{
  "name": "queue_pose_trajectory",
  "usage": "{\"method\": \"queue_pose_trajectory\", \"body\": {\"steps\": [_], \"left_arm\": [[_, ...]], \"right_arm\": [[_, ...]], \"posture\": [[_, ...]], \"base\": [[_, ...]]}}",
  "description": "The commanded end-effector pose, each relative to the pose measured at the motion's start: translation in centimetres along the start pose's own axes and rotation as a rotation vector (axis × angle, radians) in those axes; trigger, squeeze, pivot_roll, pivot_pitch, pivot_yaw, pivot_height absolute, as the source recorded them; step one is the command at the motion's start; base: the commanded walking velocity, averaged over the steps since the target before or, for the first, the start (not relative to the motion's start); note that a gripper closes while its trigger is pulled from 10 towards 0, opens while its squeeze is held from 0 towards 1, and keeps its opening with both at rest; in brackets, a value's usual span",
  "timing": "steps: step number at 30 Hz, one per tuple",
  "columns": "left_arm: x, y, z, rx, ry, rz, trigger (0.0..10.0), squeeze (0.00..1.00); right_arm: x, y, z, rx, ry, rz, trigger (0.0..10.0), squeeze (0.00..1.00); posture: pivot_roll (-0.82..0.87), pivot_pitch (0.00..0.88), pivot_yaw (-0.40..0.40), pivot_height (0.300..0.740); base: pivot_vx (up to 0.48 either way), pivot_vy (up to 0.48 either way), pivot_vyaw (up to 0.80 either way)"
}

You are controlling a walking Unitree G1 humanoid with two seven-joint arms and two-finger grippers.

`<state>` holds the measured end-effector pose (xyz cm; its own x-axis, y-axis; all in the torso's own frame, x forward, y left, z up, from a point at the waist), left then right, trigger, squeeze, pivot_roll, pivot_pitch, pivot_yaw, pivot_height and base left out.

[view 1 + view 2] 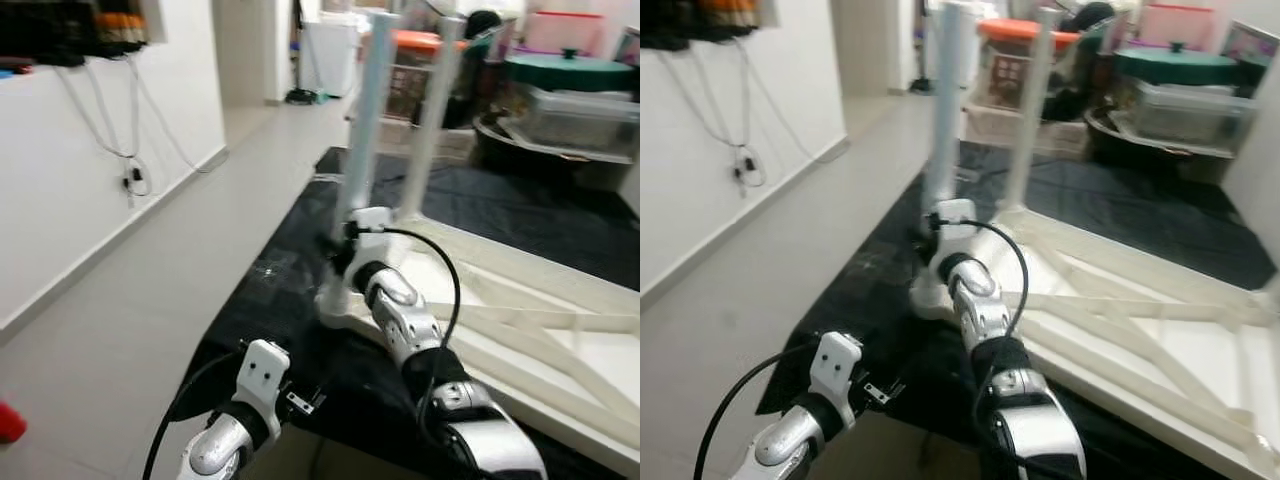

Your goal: Building children table

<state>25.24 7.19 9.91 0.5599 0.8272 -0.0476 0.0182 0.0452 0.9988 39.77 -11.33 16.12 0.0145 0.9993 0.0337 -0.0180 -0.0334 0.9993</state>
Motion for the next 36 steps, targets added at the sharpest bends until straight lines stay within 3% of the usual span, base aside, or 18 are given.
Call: {"method": "queue_pose_trajectory", "body": {"steps": [1,2,3,6,7,8,9,10,13,14,16,17,21,24,25,28,31,36], "left_arm": [[0.0,-0.3,0.1,0.008,-0.009,0.007,10.0,0.0],[-0.1,-0.3,0.1,0.009,-0.01,0.008,10.0,0.0],[-0.1,-0.4,0.2,0.009,-0.01,0.011,10.0,0.0],[-0.1,-0.5,0.2,0.009,-0.01,0.012,10.0,0.0],[-0.1,-0.5,0.2,0.009,-0.009,0.012,10.0,0.0],[-0.1,-0.5,0.2,0.009,-0.009,0.012,10.0,0.0],[0.0,-0.6,0.2,0.009,-0.008,0.012,10.0,0.0],[0.0,-0.6,0.2,0.009,-0.008,0.012,10.0,0.0],[0.0,-0.7,0.2,0.01,-0.007,0.011,10.0,0.0],[0.0,-0.8,0.1,0.012,-0.008,0.008,10.0,0.0],[0.0,-0.9,0.1,0.012,-0.008,0.007,10.0,0.0],[0.0,-1.0,0.1,0.012,-0.009,0.006,10.0,0.0],[0.0,-1.1,0.1,0.015,-0.011,0.001,10.0,0.0],[0.0,-1.2,0.1,0.016,-0.012,0.001,10.0,0.0],[0.0,-1.3,0.2,0.019,-0.016,-0.001,10.0,0.0],[0.0,-1.4,0.2,0.021,-0.017,-0.001,10.0,0.0],[0.0,-1.5,0.3,0.022,-0.017,-0.001,10.0,0.0],[0.0,-1.5,0.3,0.02,-0.007,-0.001,10.0,0.0]], "right_arm": [[-3.3,-1.2,-0.6,0.047,-0.191,0.003,0.0,0.0],[-3.3,-1.2,-1.3,0.035,-0.249,0.009,0.0,0.0],[-1.8,-1.1,-1.8,0.026,-0.263,0.043,0.0,0.0],[-0.2,-1.1,-1.5,0.025,-0.189,0.078,0.0,0.0],[0.7,-1.0,-1.3,0.018,-0.134,0.094,6.9,0.0],[1.6,-0.7,-1.2,-0.001,-0.069,0.113,10.0,0.0],[2.1,-0.5,-1.1,-0.015,-0.03,0.123,10.0,0.0],[2.4,-0.2,-1.2,-0.042,0.005,0.115,10.0,1.0],[2.7,0.1,-1.3,-0.068,0.03,0.101,10.0,1.0],[2.2,0.7,-1.0,-0.095,0.085,0.11,10.0,0.81],[2.0,0.8,-1.0,-0.101,0.097,0.113,10.0,0.81],[2.0,0.9,-0.8,-0.097,0.188,0.135,10.0,0.0],[2.7,0.4,-0.7,-0.028,0.558,0.117,10.0,0.0],[2.8,0.3,-0.9,-0.01,0.622,0.1,10.0,0.0],[3.7,0.0,-1.8,0.054,0.912,0.011,10.0,0.0],[3.9,-0.1,-2.1,0.077,1.006,-0.022,10.0,0.0],[5.0,-0.2,-3.0,0.132,1.205,-0.066,10.0,0.0],[6.4,0.1,-3.6,0.168,1.373,-0.068,10.0,0.0]], "posture": [[0.12,0.0,-0.059,0.74],[0.12,0.0,-0.065,0.74],[0.12,0.0,-0.066,0.74],[0.12,0.0,-0.068,0.74],[0.12,0.0,-0.069,0.74],[0.12,0.0,-0.067,0.74],[0.12,0.0,-0.067,0.74],[0.12,0.0,-0.065,0.74],[0.12,0.0,-0.065,0.74],[0.12,0.0,-0.06,0.74],[0.12,0.0,-0.06,0.74],[0.11,0.0,-0.055,0.74],[0.1,0.0,-0.05,0.74],[0.1,0.0,-0.048,0.74],[0.11,0.0,-0.047,0.74],[0.11,0.0,-0.047,0.74],[0.13,0.0,-0.059,0.74],[0.14,0.0,-0.069,0.74]], "base": [[0.0,0.0,0.0],[0.0,0.0,0.0],[0.0,0.0,0.0],[0.0,0.0,0.0],[0.0,0.0,0.0],[0.0,0.0,0.0],[0.0,0.0,0.0],[0.0,0.0,0.0],[0.0,0.0,0.0],[0.0,0.0,0.0],[0.0,0.0,0.0],[0.0,0.0,0.0],[0.0,0.0,0.0],[0.0,0.0,0.0],[0.0,0.0,0.0],[0.0,0.0,0.0],[0.0,0.0,0.0],[0.0,0.0,0.0]]}}
Point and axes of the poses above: a point about 5 cm out from each wrist's last joint towards the gripper, its own z axis pointing out of the wrist towards the gripper, its own y axis along the axis of the wrist's last joint, x = y × z, the point moved 2 cm from there along z, pointing out of the wrist towards the gripper, and after that the axes turned 3 degrees about -z, right-handed, at the moved point
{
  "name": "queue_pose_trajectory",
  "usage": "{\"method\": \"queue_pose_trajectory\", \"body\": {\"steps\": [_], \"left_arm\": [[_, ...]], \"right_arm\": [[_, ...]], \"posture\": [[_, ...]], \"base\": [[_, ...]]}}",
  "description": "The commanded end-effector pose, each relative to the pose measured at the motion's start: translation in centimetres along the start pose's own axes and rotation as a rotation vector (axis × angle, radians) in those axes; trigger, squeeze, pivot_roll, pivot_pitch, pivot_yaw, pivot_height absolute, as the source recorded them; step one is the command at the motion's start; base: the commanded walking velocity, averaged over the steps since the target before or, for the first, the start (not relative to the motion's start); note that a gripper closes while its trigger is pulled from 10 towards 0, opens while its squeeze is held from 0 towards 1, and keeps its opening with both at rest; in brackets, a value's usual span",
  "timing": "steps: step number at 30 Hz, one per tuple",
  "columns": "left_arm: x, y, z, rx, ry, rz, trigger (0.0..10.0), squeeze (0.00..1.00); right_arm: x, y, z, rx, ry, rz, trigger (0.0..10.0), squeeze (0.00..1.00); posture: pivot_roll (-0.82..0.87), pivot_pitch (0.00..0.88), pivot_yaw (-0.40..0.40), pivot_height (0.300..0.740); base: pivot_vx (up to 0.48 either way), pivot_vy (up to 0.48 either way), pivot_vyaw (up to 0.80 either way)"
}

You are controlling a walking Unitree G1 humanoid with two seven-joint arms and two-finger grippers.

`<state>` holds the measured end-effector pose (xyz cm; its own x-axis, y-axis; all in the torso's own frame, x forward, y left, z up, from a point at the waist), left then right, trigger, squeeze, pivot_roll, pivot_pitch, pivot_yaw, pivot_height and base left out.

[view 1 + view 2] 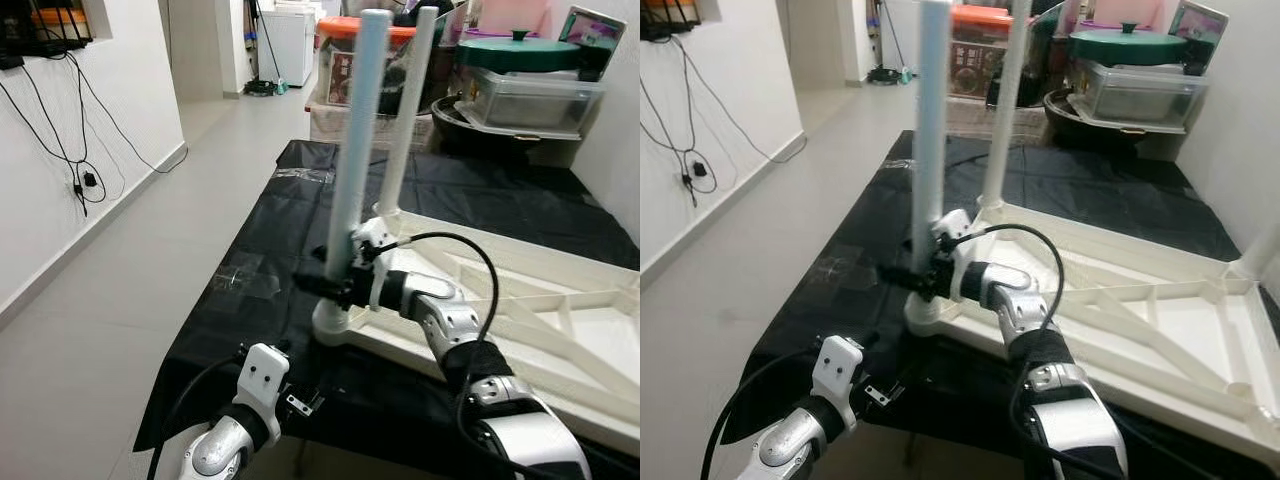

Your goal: Building children table

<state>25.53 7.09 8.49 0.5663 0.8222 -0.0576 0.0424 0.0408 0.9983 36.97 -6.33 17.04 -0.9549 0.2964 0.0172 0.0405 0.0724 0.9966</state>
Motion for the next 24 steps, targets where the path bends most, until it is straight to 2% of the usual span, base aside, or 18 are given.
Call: {"method": "queue_pose_trajectory", "body": {"steps": [1,2,3,5,7,9,11,12,14,16,17,18,19,20,21,22,23,24], "left_arm": [[-0.1,-0.1,0.0,-0.003,0.005,0.009,10.0,0.0],[0.0,-0.1,0.0,-0.003,0.008,0.008,10.0,0.0],[0.0,-0.1,0.1,-0.004,0.008,0.009,10.0,0.0],[0.0,0.0,0.1,-0.005,0.007,0.009,10.0,0.0],[0.0,0.1,0.1,-0.007,0.006,0.008,10.0,0.0],[0.0,0.1,0.1,-0.008,0.006,0.008,10.0,0.0],[0.0,0.2,0.1,-0.01,0.007,0.007,10.0,0.0],[0.0,0.2,0.1,-0.011,0.007,0.006,10.0,0.0],[0.0,0.2,0.1,-0.011,0.007,0.006,10.0,0.0],[0.1,0.4,0.2,-0.015,0.008,0.006,10.0,0.0],[0.1,0.4,0.2,-0.015,0.008,0.006,10.0,0.0],[0.1,0.4,0.2,-0.016,0.008,0.006,10.0,0.0],[0.1,0.5,0.2,-0.018,0.007,0.007,10.0,0.0],[0.2,0.5,0.2,-0.019,0.007,0.007,10.0,0.0],[0.2,0.5,0.2,-0.019,0.007,0.007,10.0,0.0],[0.2,0.5,0.2,-0.02,0.006,0.007,10.0,0.0],[0.2,0.5,0.2,-0.02,0.006,0.007,10.0,0.0],[0.2,0.6,0.2,-0.021,0.007,0.007,10.0,0.0]], "right_arm": [[1.4,-0.3,1.6,0.048,0.139,0.013,10.0,0.0],[1.6,-0.1,2.2,0.048,0.153,0.011,5.4,0.0],[1.6,0.1,2.6,0.043,0.149,0.01,0.0,0.0],[1.6,0.2,2.9,0.034,0.132,0.008,0.0,0.0],[0.9,0.4,3.5,-0.016,-0.011,-0.011,0.0,0.0],[0.8,0.4,3.5,-0.025,-0.027,-0.01,0.0,0.0],[-0.6,0.2,3.2,-0.037,-0.232,-0.004,0.0,0.0],[-1.6,0.1,2.7,-0.041,-0.378,0.008,0.0,0.0],[-1.6,0.1,2.7,-0.041,-0.378,0.008,0.0,0.0],[-4.8,-0.3,-0.5,-0.032,-0.865,0.036,0.0,0.0],[-4.8,-0.3,-0.5,-0.032,-0.865,0.036,0.0,0.0],[-5.5,-0.4,-1.7,-0.028,-1.01,0.039,0.0,0.0],[-6.1,-0.8,-4.0,-0.038,-1.24,0.044,0.0,0.0],[-6.0,-1.2,-5.7,-0.058,-1.405,0.065,0.0,0.0],[-6.0,-1.2,-5.7,-0.058,-1.405,0.065,0.0,0.0],[-5.8,-1.5,-6.8,-0.07,-1.503,0.082,0.0,0.0],[-5.8,-1.5,-6.8,-0.07,-1.503,0.082,0.0,0.0],[-5.4,-1.7,-7.3,-0.08,-1.566,0.09,0.0,0.0]], "posture": [[0.14,0.0,-0.069,0.74],[0.15,0.0,-0.073,0.74],[0.15,0.0,-0.074,0.74],[0.15,0.0,-0.073,0.74],[0.15,0.0,-0.072,0.74],[0.15,0.0,-0.072,0.74],[0.14,0.0,-0.069,0.74],[0.14,0.0,-0.066,0.74],[0.14,0.0,-0.066,0.74],[0.13,0.0,-0.058,0.74],[0.13,0.0,-0.058,0.74],[0.13,0.0,-0.058,0.74],[0.12,0.0,-0.059,0.74],[0.13,0.0,-0.057,0.74],[0.13,0.0,-0.057,0.74],[0.13,0.0,-0.059,0.74],[0.13,0.0,-0.059,0.74],[0.13,0.0,-0.063,0.74]], "base": [[0.0,0.0,0.0],[0.0,0.0,0.0],[0.0,0.0,0.0],[0.0,0.0,0.0],[0.0,0.0,0.0],[0.0,0.0,0.0],[0.0,0.0,0.0],[0.0,0.0,0.0],[0.0,0.0,0.0],[0.0,0.0,0.0],[0.0,0.0,0.0],[0.0,0.0,0.0],[0.0,0.0,0.0],[0.0,0.0,0.0],[0.0,0.0,0.0],[0.0,0.0,0.0],[0.0,0.0,0.0],[0.0,0.0,0.0]]}}
Point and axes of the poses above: a point about 5 cm out from each wrist's last joint towards the gripper, its own z axis pointing out of the wrist towards the gripper, its own y axis along the axis of the wrist's last joint, x = y × z, the point moved 2 cm from there along z, pointing out of the wrist towards the gripper, and after that the axes turned 3 degrees about -z, right-handed, at the moved point
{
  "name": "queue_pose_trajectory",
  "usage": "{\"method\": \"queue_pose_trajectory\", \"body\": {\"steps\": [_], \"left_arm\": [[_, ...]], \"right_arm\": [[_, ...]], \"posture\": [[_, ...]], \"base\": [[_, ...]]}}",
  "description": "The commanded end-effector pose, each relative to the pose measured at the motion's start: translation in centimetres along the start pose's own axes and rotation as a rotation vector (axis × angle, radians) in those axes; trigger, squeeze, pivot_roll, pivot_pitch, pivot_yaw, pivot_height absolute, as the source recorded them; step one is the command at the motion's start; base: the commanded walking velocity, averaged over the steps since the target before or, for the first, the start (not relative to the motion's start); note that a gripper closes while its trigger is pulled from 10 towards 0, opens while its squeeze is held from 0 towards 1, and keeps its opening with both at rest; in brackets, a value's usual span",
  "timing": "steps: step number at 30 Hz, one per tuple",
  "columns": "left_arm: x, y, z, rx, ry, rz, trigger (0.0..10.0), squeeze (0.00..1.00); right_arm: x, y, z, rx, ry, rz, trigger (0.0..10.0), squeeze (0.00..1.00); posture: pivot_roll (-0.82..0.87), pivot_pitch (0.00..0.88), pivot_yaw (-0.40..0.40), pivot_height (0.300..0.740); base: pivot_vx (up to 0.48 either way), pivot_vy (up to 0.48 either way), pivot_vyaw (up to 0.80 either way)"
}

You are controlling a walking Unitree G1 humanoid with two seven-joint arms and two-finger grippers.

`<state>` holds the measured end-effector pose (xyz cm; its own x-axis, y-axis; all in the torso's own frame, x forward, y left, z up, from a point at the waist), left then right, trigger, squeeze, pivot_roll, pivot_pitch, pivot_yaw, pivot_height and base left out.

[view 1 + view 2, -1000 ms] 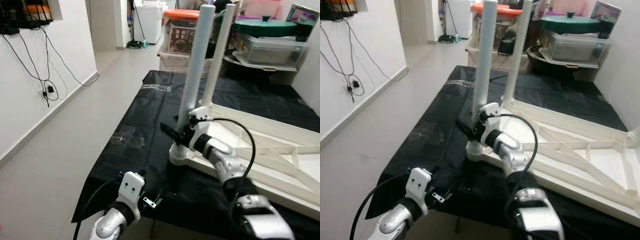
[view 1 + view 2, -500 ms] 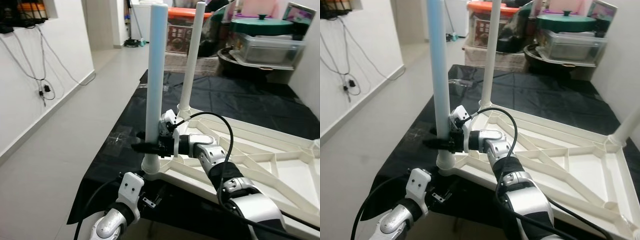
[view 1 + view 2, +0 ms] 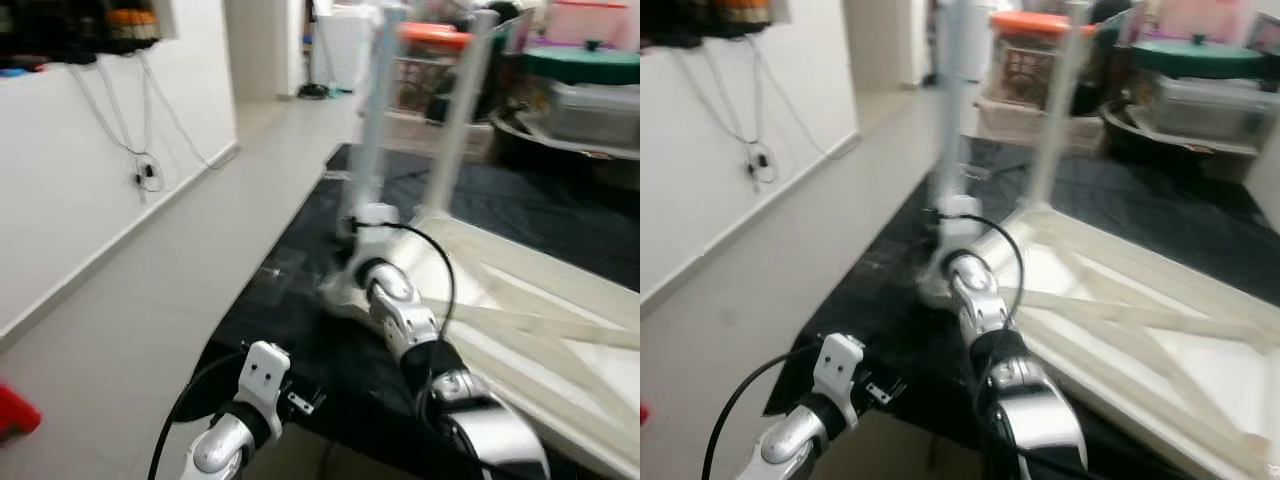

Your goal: Building children table

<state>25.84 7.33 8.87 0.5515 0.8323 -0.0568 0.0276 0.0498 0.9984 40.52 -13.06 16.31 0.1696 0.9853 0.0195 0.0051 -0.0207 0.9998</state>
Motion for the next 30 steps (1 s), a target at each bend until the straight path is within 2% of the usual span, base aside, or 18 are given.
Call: {"method": "queue_pose_trajectory", "body": {"steps": [1,4,5,6,11,12,13,14,15,16,17,19,21,22,25,27,28,30], "left_arm": [[-0.2,0.2,0.1,-0.003,-0.011,0.006,10.0,0.0],[-0.1,0.3,0.2,-0.006,-0.006,0.008,10.0,0.0],[-0.1,0.3,0.2,-0.007,-0.004,0.009,10.0,0.0],[-0.1,0.4,0.2,-0.007,-0.003,0.01,10.0,0.0],[0.0,0.4,0.2,-0.009,-0.002,0.009,10.0,0.0],[0.0,0.5,0.2,-0.009,-0.001,0.009,10.0,0.0],[0.0,0.5,0.2,-0.009,0.0,0.008,10.0,0.0],[0.0,0.5,0.3,-0.009,-0.001,0.008,10.0,0.0],[0.0,0.5,0.3,-0.009,-0.001,0.008,10.0,0.0],[0.0,0.5,0.3,-0.01,-0.001,0.007,10.0,0.0],[0.0,0.5,0.3,-0.01,-0.001,0.007,10.0,0.0],[0.1,0.6,0.4,-0.011,-0.004,0.005,10.0,0.0],[0.1,0.7,0.5,-0.011,-0.006,0.006,10.0,0.0],[0.1,0.7,0.5,-0.011,-0.006,0.006,10.0,0.0],[0.2,0.7,0.6,-0.012,-0.006,0.006,10.0,0.0],[0.2,0.7,0.6,-0.012,-0.005,0.007,10.0,0.0],[0.1,0.8,0.6,-0.014,-0.002,0.011,10.0,0.0],[0.1,0.8,0.6,-0.014,0.0,0.011,10.0,0.0]], "right_arm": [[-2.1,-0.4,-0.3,0.013,-0.128,0.01,0.0,0.0],[-0.5,-0.9,-1.3,0.007,-0.105,0.035,0.0,0.0],[0.6,-1.0,-1.6,0.006,-0.056,0.06,2.7,0.0],[1.8,-1.0,-1.8,-0.006,0.019,0.078,10.0,1.0],[4.0,-0.3,-2.1,-0.063,0.145,0.117,10.0,1.0],[4.4,0.4,-2.1,-0.103,0.196,0.122,10.0,0.95],[4.7,1.0,-2.2,-0.135,0.23,0.125,10.0,0.13],[5.2,1.6,-2.3,-0.166,0.338,0.141,10.0,0.0],[5.2,1.6,-2.3,-0.166,0.338,0.141,10.0,0.0],[5.7,1.9,-2.4,-0.17,0.457,0.135,10.0,0.0],[5.7,1.9,-2.4,-0.17,0.457,0.135,10.0,0.0],[6.8,1.3,-3.0,-0.095,0.802,0.101,10.0,0.0],[7.4,0.4,-4.3,-0.004,1.132,0.008,10.0,0.0],[7.4,0.4,-4.3,-0.004,1.132,0.008,10.0,0.0],[8.1,0.1,-4.7,0.062,1.314,-0.096,10.0,0.0],[8.3,0.1,-4.7,0.073,1.355,-0.128,10.0,0.0],[9.1,0.6,-5.0,0.085,1.43,-0.135,10.0,0.0],[9.4,0.8,-5.1,0.09,1.454,-0.12,10.0,0.0]], "posture": [[0.13,0.0,-0.063,0.74],[0.13,0.0,-0.062,0.74],[0.13,0.0,-0.063,0.74],[0.13,0.0,-0.063,0.74],[0.13,0.0,-0.063,0.74],[0.13,0.0,-0.059,0.74],[0.13,0.0,-0.059,0.74],[0.13,0.0,-0.062,0.74],[0.13,0.0,-0.062,0.74],[0.13,0.0,-0.062,0.74],[0.13,0.0,-0.062,0.74],[0.12,0.0,-0.058,0.74],[0.12,0.0,-0.052,0.74],[0.12,0.0,-0.052,0.74],[0.13,0.0,-0.063,0.74],[0.13,0.0,-0.063,0.74],[0.15,0.0,-0.073,0.74],[0.15,0.0,-0.078,0.74]], "base": [[0.0,0.0,0.0],[0.0,0.0,0.0],[0.0,0.0,0.0],[0.0,0.0,0.0],[0.0,0.0,0.0],[0.0,0.0,0.0],[0.0,0.0,0.0],[0.0,0.0,0.0],[0.0,0.0,0.0],[0.0,0.0,0.0],[0.0,0.0,0.0],[0.0,0.0,0.0],[0.0,0.0,0.0],[0.0,0.0,0.0],[0.0,0.0,0.0],[0.0,0.0,0.0],[0.0,0.0,0.0],[0.0,0.0,0.0]]}}
Point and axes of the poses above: a point about 5 cm out from each wrist's last joint towards the gripper, its own z axis pointing out of the wrist towards the gripper, its own y axis along the axis of the wrist's last joint, x = y × z, the point moved 2 cm from there along z, pointing out of the wrist towards the gripper, and after that the axes turned 3 degrees about -z, right-handed, at the moved point
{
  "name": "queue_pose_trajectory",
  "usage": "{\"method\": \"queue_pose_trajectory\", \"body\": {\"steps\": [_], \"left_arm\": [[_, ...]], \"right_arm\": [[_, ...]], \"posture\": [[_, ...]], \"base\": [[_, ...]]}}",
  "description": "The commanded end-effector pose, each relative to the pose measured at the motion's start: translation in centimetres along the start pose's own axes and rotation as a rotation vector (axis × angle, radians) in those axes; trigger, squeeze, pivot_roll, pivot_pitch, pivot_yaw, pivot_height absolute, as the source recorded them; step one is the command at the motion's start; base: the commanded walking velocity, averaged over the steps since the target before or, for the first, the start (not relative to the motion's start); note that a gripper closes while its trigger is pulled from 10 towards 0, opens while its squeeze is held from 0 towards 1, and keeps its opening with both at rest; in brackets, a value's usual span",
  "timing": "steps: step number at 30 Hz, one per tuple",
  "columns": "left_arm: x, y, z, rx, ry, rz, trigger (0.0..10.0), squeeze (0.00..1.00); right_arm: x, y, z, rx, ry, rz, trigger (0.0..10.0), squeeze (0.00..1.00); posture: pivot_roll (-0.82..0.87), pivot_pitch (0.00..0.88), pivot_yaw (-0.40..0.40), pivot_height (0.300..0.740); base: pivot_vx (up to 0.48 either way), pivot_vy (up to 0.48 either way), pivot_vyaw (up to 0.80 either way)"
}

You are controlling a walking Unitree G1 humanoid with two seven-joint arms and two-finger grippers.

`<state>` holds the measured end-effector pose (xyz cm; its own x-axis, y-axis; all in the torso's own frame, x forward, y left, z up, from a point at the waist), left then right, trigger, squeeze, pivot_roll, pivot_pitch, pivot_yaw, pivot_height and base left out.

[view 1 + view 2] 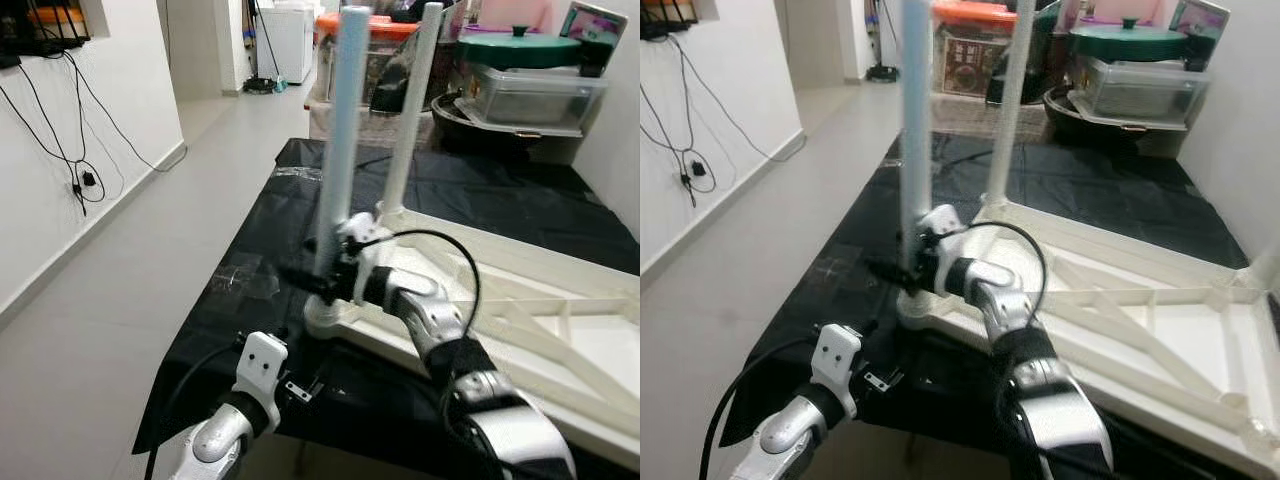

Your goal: Building children table

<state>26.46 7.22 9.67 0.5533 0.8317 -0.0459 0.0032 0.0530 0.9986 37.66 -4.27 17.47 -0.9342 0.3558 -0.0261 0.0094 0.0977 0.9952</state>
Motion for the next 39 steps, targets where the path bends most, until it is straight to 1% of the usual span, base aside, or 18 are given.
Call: {"method": "queue_pose_trajectory", "body": {"steps": [1,3,4,5,10,17,18,19,20,22,23,25,33,34,35,36,37,39], "left_arm": [[-0.1,0.0,0.0,0.008,0.002,0.0,10.0,0.0],[-0.1,0.0,0.0,0.007,0.005,0.0,10.0,0.0],[-0.1,0.0,0.0,0.007,0.007,0.0,10.0,0.0],[-0.2,0.0,0.0,0.006,0.008,0.0,10.0,0.0],[-0.2,0.1,-0.1,0.005,0.01,0.0,10.0,0.0],[-0.2,0.1,-0.1,0.004,0.011,-0.007,10.0,0.0],[-0.2,0.1,-0.1,0.004,0.01,-0.009,10.0,0.0],[-0.2,0.1,-0.1,0.005,0.008,-0.012,10.0,0.0],[-0.2,0.1,-0.1,0.005,0.008,-0.012,10.0,0.0],[-0.2,0.1,-0.1,0.006,0.006,-0.014,10.0,0.0],[-0.2,0.1,-0.1,0.006,0.006,-0.014,10.0,0.0],[-0.2,0.1,-0.1,0.007,0.004,-0.015,10.0,0.0],[-0.2,0.2,-0.1,0.007,0.009,-0.015,10.0,0.0],[-0.2,0.2,-0.1,0.007,0.01,-0.015,10.0,0.0],[-0.2,0.2,-0.1,0.007,0.01,-0.015,10.0,0.0],[-0.2,0.2,-0.1,0.007,0.01,-0.016,10.0,0.0],[-0.2,0.2,-0.1,0.008,0.01,-0.017,10.0,0.0],[-0.2,0.2,-0.1,0.008,0.01,-0.018,10.0,0.0]], "right_arm": [[1.0,0.0,1.1,0.019,0.081,0.001,10.0,0.0],[1.2,0.2,1.4,0.011,0.109,0.014,10.0,0.0],[1.5,0.4,1.7,0.003,0.14,0.027,9.0,0.0],[1.7,0.6,2.2,-0.008,0.13,0.026,0.0,0.0],[1.5,0.8,2.9,-0.028,0.053,0.029,0.0,0.0],[-1.2,0.8,2.3,-0.096,-0.343,0.06,0.0,0.0],[-2.5,0.5,1.4,-0.099,-0.524,0.077,0.0,0.0],[-4.4,-0.1,-0.7,-0.09,-0.82,0.103,0.0,0.0],[-4.4,-0.1,-0.7,-0.09,-0.82,0.103,0.0,0.0],[-6.0,-0.8,-4.5,-0.088,-1.224,0.121,0.0,0.0],[-6.0,-0.8,-4.5,-0.088,-1.224,0.121,0.0,0.0],[-5.9,-1.1,-6.7,-0.127,-1.448,0.155,0.0,0.0],[-4.4,-1.5,-5.9,-0.145,-1.506,0.209,0.0,0.0],[-4.1,-1.4,-5.1,-0.154,-1.476,0.219,10.0,0.0],[-4.1,-1.4,-5.1,-0.154,-1.476,0.219,10.0,0.0],[-3.8,-1.1,-4.4,-0.172,-1.426,0.207,10.0,0.25],[-3.6,-0.9,-3.9,-0.186,-1.392,0.196,10.0,1.0],[-3.3,-0.3,-3.1,-0.223,-1.31,0.177,10.0,1.0]], "posture": [[0.15,0.0,-0.078,0.74],[0.15,0.0,-0.078,0.74],[0.16,0.0,-0.083,0.74],[0.16,0.0,-0.085,0.74],[0.16,0.0,-0.085,0.74],[0.15,0.0,-0.079,0.74],[0.14,0.0,-0.074,0.74],[0.13,0.0,-0.068,0.74],[0.13,0.0,-0.068,0.74],[0.13,0.0,-0.067,0.74],[0.13,0.0,-0.067,0.74],[0.13,0.0,-0.068,0.74],[0.14,0.0,-0.072,0.74],[0.14,0.0,-0.073,0.74],[0.14,0.0,-0.073,0.74],[0.13,0.0,-0.072,0.74],[0.13,0.0,-0.07,0.74],[0.13,0.0,-0.069,0.74]], "base": [[0.0,0.0,0.0],[0.0,0.0,0.0],[0.0,0.0,0.0],[0.0,0.0,0.0],[0.0,0.0,0.0],[0.0,0.0,0.0],[0.0,0.0,0.0],[0.0,0.0,0.0],[0.0,0.0,0.0],[0.0,0.0,0.0],[0.0,0.0,0.0],[0.0,0.0,0.0],[0.0,0.0,0.0],[0.0,0.0,0.0],[0.0,0.0,0.0],[0.0,0.0,0.0],[0.0,0.0,0.0],[0.0,0.0,0.0]]}}
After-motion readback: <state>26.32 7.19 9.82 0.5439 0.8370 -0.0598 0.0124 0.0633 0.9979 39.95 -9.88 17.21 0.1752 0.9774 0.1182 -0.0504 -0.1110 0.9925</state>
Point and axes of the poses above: a point about 5 cm out from each wrist's last joint towards the gripper, its own z axis pointing out of the wrist towards the gripper, its own y axis along the axis of the wrist's last joint, x = y × z, the point moved 2 cm from there along z, pointing out of the wrist towards the gripper, and after that the axes turned 3 degrees about -z, right-handed, at the moved point
